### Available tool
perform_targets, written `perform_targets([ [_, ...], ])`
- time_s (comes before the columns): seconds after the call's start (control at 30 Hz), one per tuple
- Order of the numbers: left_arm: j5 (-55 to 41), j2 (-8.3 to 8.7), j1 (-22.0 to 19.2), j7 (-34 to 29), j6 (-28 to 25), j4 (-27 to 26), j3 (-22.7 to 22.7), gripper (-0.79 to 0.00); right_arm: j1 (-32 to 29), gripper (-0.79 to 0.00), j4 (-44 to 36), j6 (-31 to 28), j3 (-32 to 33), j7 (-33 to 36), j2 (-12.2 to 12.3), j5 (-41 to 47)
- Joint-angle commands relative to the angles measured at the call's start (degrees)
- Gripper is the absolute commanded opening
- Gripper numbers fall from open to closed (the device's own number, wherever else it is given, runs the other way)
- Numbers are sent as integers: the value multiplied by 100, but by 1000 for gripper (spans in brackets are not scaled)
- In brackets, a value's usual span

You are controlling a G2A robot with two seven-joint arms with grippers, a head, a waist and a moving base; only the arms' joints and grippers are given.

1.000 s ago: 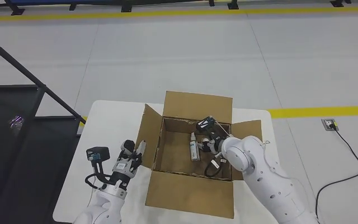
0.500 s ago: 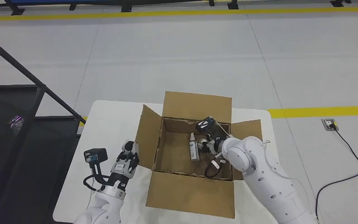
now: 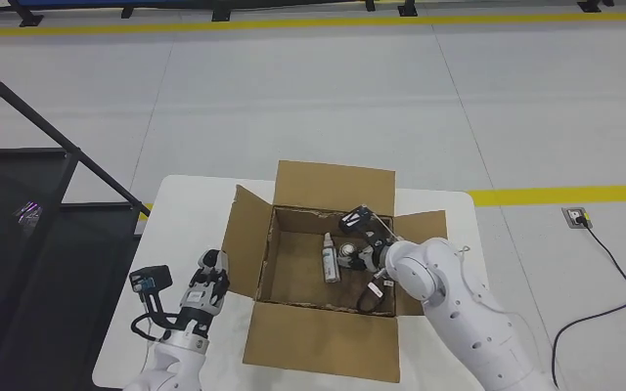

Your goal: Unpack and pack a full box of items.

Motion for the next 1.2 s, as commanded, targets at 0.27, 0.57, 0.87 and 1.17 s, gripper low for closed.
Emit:
perform_targets([
  [0.27, -88, 13, -5, 51, -23, 166, -107, -785, 284, -120, 351, -45, -440, -36, -162, 42],
  [0.57, -228, 32, 13, 50, -99, 184, -260, -785, 572, -591, 808, -30, -720, -160, -323, 144],
  [0.87, -304, 48, -26, 35, -149, 245, -355, -785, 550, -785, 331, 94, -606, -24, -317, -18],
  [1.17, -357, 60, -147, -17, -192, 349, -343, 0, -383, -785, -2103, 437, 422, 543, 5, -752],
])
